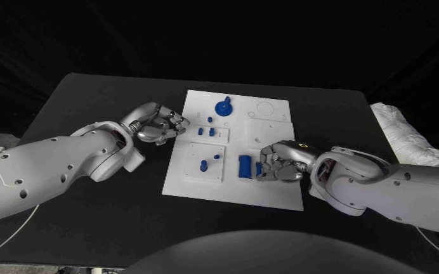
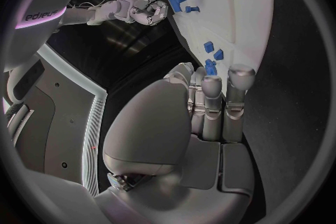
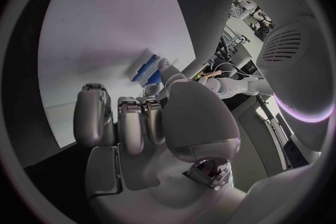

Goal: Assemble the parts on the task board

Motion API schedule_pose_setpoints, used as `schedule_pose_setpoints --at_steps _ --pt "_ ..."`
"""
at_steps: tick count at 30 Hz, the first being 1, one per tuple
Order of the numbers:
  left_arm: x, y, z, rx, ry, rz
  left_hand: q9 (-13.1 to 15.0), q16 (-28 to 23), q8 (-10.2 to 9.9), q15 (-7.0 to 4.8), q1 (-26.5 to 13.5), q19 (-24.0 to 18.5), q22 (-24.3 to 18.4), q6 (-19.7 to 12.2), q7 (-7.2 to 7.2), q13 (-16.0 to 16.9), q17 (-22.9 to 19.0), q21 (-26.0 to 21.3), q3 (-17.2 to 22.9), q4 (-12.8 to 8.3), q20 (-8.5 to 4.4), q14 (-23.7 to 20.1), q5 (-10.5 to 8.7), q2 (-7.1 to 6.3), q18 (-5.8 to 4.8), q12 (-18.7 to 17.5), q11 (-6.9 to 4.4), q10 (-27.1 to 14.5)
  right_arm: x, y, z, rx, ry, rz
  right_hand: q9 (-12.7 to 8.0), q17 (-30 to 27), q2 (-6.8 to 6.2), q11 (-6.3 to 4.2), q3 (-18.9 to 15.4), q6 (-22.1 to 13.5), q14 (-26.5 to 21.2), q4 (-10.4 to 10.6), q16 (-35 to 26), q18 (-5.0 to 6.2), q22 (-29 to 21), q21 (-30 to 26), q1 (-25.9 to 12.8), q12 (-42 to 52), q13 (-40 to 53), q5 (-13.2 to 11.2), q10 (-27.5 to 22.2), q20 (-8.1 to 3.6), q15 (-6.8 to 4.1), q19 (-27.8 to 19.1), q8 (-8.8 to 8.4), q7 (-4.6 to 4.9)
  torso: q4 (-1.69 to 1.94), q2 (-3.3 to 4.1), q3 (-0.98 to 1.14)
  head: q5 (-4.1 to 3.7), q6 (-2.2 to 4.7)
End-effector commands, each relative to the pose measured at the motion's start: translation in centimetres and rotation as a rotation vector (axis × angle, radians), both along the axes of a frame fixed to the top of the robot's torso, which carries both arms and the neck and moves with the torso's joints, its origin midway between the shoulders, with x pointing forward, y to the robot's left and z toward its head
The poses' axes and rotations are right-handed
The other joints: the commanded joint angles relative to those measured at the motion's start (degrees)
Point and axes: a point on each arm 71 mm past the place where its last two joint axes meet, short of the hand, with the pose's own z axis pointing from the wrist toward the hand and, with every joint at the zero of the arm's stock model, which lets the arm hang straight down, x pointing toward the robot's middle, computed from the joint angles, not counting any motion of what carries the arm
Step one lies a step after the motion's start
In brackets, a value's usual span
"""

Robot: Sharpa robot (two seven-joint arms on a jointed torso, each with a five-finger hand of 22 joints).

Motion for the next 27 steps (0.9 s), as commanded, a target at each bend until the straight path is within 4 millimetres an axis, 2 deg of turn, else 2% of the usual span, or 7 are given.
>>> schedule_pose_setpoints --at_steps 1,9,14,22,23,25,27 --pt "-0.1 -0.2 0.1 -0.011 -0.003 -0.008 0.0 -0.3 0.0 -0.19 0.5 -0.2 5.1 0.2 0.11 -0.1 -0.1 -0.4 0.2 0.0 -0.04 -0.3 0.26 -0.12 0.98 0.4 -0.12 0.0 -0.1 0.1 -0.3 -0.024 0.010 0.008 2.6 15.1 -0.22 -0.40 -0.3 -0.5 6.2 0.0 0.2 -0.61 10.1 -0.4 0.8 0.2 15.1 0.0 6.2 -0.15 -0.41 -0.2 -0.20 0.00 0.01 -0.02 0.04 0.15 0.01" --pt "-0.1 -0.1 0.1 -0.010 -0.004 -0.006 0.0 -0.3 0.0 -0.18 0.5 -0.2 5.1 0.1 0.16 -0.1 -0.1 -0.5 0.3 0.0 -0.04 -0.3 0.31 -0.16 0.99 0.4 -0.09 0.0 0.0 0.0 -0.2 -0.014 -0.002 -0.003 2.6 15.1 -0.05 -0.38 -0.3 -0.7 6.2 -0.1 0.2 -0.59 10.1 -0.5 2.0 0.2 15.1 2.4 6.2 -0.16 -0.41 -0.3 -0.28 0.04 -0.10 0.00 -0.02 0.26 0.01" --pt "-0.1 -0.1 0.1 -0.013 -0.009 -0.007 0.0 -0.3 0.0 -0.18 0.5 -0.2 5.1 0.1 0.16 -0.1 -0.1 -0.5 0.3 0.0 -0.04 -0.3 0.31 -0.16 0.99 0.4 -0.09 0.0 0.0 0.0 0.2 0.032 -0.024 -0.017 1.3 15.1 -0.41 -0.37 -1.4 -3.6 6.2 1.6 0.2 -0.62 10.1 -0.4 1.1 0.2 15.1 -0.9 6.2 -0.14 -0.40 -0.2 -2.53 0.05 -0.10 -0.08 -0.06 0.40 0.01" --pt "-0.2 0.0 0.8 -0.065 -0.072 -0.013 0.0 -1.1 0.3 0.21 -2.3 -1.0 4.7 0.7 0.13 -0.2 -1.4 -2.3 -0.5 0.3 0.22 -1.3 -1.87 -0.15 1.16 0.5 0.20 0.2 0.6 -0.5 3.1 0.245 -0.075 -0.059 -4.2 15.1 -3.23 -0.57 -6.8 -6.6 6.2 11.7 0.2 -0.51 10.0 -0.9 -4.4 0.2 15.1 -2.6 6.2 -0.39 -0.68 -0.6 -9.40 -0.17 -0.26 -0.90 -0.33 0.46 0.01" --pt "-0.3 0.0 1.0 -0.080 -0.086 -0.011 0.1 -2.1 0.4 0.43 -3.9 -2.2 4.2 0.9 0.01 -0.2 -3.0 -4.8 -1.0 0.3 0.40 -2.9 -3.32 -0.09 1.46 0.5 0.30 0.2 0.9 -0.6 3.7 0.289 -0.068 -0.069 -6.5 15.1 -2.53 -0.59 -7.9 -6.2 6.2 11.7 0.2 -0.10 9.4 -2.8 -5.9 0.2 15.1 -2.6 6.2 -0.43 -0.39 -1.8 -11.59 0.09 -0.32 -1.15 -0.41 0.54 0.01" --pt "-0.4 0.0 1.4 -0.122 -0.115 -0.003 0.1 -6.8 0.7 1.21 -7.6 -6.9 2.2 1.4 -0.12 -0.2 -9.2 -13.4 -2.5 -0.1 0.89 -9.6 -5.95 0.02 2.47 0.6 0.79 0.3 1.9 -0.8 4.9 0.400 -0.024 -0.098 -15.4 12.6 3.27 0.19 -10.4 -3.9 4.0 12.1 -3.0 2.02 6.0 -13.9 -11.1 0.2 15.1 -1.6 6.2 0.28 0.76 -8.9 -19.89 1.55 -0.52 -1.80 -0.61 0.68 0.01" --pt "-0.5 -0.1 1.8 -0.173 -0.137 0.008 0.1 -10.8 1.1 2.77 -10.9 -15.2 -0.3 1.8 -0.28 -0.2 -11.3 -23.9 -4.7 -0.2 1.85 -18.8 -6.91 -0.30 3.01 0.7 1.80 -0.4 3.0 -1.2 5.9 0.522 0.029 -0.137 -20.7 0.6 6.92 1.98 -11.5 -4.0 -8.2 9.9 -20.4 4.76 -0.6 -34.0 -13.4 -13.0 5.9 2.3 -5.1 1.39 1.98 -22.2 -25.17 2.27 -0.67 -2.27 -0.67 0.69 0.01"
